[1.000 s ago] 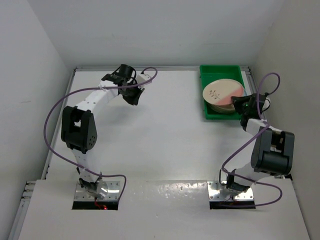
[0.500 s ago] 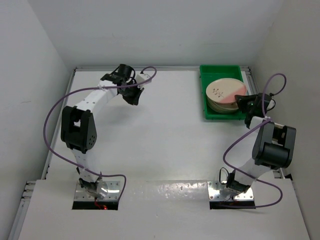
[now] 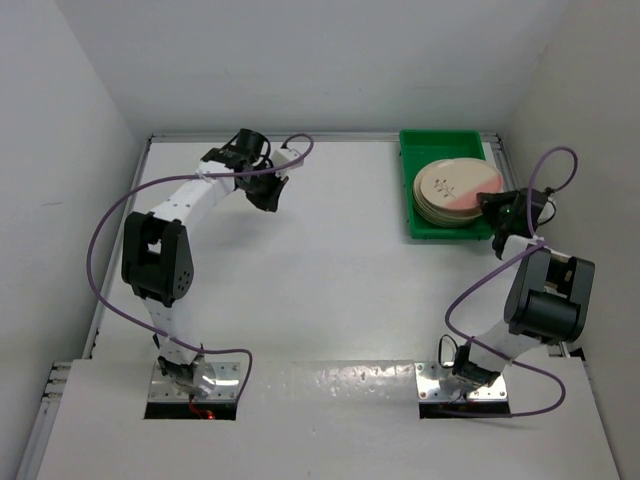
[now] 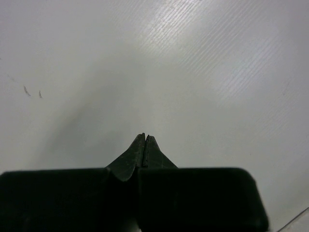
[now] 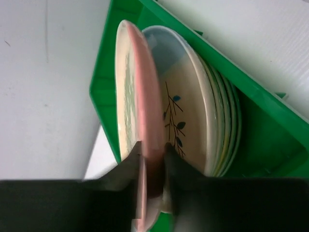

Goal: Place the plates into the plastic bin on the countertop

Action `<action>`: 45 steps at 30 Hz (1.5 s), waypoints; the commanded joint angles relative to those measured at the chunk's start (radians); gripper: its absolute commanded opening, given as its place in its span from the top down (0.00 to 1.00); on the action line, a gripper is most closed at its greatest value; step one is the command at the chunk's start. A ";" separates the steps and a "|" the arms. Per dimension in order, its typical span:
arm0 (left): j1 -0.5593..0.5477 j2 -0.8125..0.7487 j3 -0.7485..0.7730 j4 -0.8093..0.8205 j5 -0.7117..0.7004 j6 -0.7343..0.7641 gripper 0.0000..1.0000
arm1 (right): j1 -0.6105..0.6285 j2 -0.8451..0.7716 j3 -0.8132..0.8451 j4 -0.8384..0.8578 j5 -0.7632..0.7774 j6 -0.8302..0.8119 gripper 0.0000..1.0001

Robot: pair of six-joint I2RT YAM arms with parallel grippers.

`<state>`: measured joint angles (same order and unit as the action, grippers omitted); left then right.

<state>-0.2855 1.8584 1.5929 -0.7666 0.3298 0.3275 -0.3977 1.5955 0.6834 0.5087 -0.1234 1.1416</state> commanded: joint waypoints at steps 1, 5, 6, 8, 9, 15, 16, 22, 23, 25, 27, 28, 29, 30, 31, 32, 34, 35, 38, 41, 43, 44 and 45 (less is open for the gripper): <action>0.012 -0.013 -0.010 0.015 0.026 -0.010 1.00 | 0.010 -0.043 0.073 -0.085 0.031 -0.134 0.59; 0.012 -0.013 -0.010 0.015 0.026 -0.010 1.00 | 0.034 -0.037 0.139 -0.291 0.051 -0.269 0.26; 0.012 -0.013 -0.010 0.015 0.026 -0.010 1.00 | 0.048 -0.040 0.149 -0.394 0.085 -0.337 0.26; 0.012 -0.004 -0.010 0.006 0.026 -0.010 1.00 | 0.068 -0.051 0.189 -0.453 0.155 -0.377 0.23; 0.012 -0.004 -0.010 0.006 0.035 -0.010 1.00 | 0.085 -0.054 0.217 -0.505 0.218 -0.440 0.23; 0.022 0.016 -0.010 0.006 0.035 -0.010 1.00 | 0.138 -0.025 0.310 -0.685 0.527 -0.537 0.37; 0.022 0.016 -0.010 0.006 0.035 -0.010 1.00 | 0.137 -0.017 0.317 -0.690 0.545 -0.548 0.44; 0.031 0.025 -0.010 -0.003 0.035 -0.010 1.00 | 0.128 0.110 0.424 -0.673 0.475 -0.634 0.64; 0.031 0.025 -0.010 -0.003 0.035 -0.010 1.00 | 0.128 0.121 0.441 -0.670 0.469 -0.634 0.65; 0.040 0.025 -0.010 -0.003 0.035 -0.010 1.00 | 0.126 0.162 0.456 -0.653 0.456 -0.642 0.65; 0.040 0.025 -0.019 -0.003 0.035 -0.010 1.00 | 0.120 0.190 0.475 -0.642 0.418 -0.645 0.65; 0.051 0.025 -0.019 -0.003 0.026 -0.010 1.00 | 0.111 0.198 0.479 -0.636 0.394 -0.649 0.65; 0.051 0.025 -0.019 -0.003 0.026 -0.010 1.00 | 0.111 0.198 0.478 -0.635 0.325 -0.657 0.65; 0.051 0.025 -0.019 -0.003 0.026 -0.010 1.00 | 0.112 0.201 0.469 -0.612 0.306 -0.655 0.67; 0.060 0.025 -0.019 -0.003 0.026 -0.010 1.00 | 0.112 0.195 0.452 -0.604 0.291 -0.661 0.68; 0.060 0.025 -0.019 -0.003 0.026 -0.010 1.00 | 0.112 0.192 0.443 -0.596 0.272 -0.660 0.71; 0.069 0.035 -0.019 -0.003 0.026 -0.010 1.00 | 0.117 0.178 0.409 -0.582 0.271 -0.654 0.77; 0.069 0.035 -0.019 -0.013 0.026 -0.010 1.00 | 0.115 0.176 0.400 -0.584 0.278 -0.649 0.78; 0.078 0.035 -0.010 -0.013 0.026 -0.010 1.00 | 0.115 0.156 0.369 -0.587 0.318 -0.638 0.88; 0.078 0.044 -0.010 -0.013 0.026 -0.010 1.00 | 0.111 0.136 0.351 -0.584 0.327 -0.635 0.99; 0.088 0.053 0.001 -0.013 0.026 -0.010 1.00 | 0.109 0.135 0.358 -0.585 0.303 -0.632 1.00; 0.088 0.053 0.001 -0.013 0.026 -0.010 1.00 | 0.109 0.133 0.361 -0.593 0.300 -0.628 1.00; 0.088 0.053 0.001 -0.013 0.026 -0.010 1.00 | 0.108 0.133 0.366 -0.599 0.310 -0.622 1.00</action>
<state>-0.2146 1.8942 1.5791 -0.7773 0.3470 0.3271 -0.2832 1.7531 1.0603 -0.0307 0.1814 0.5152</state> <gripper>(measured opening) 0.003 0.010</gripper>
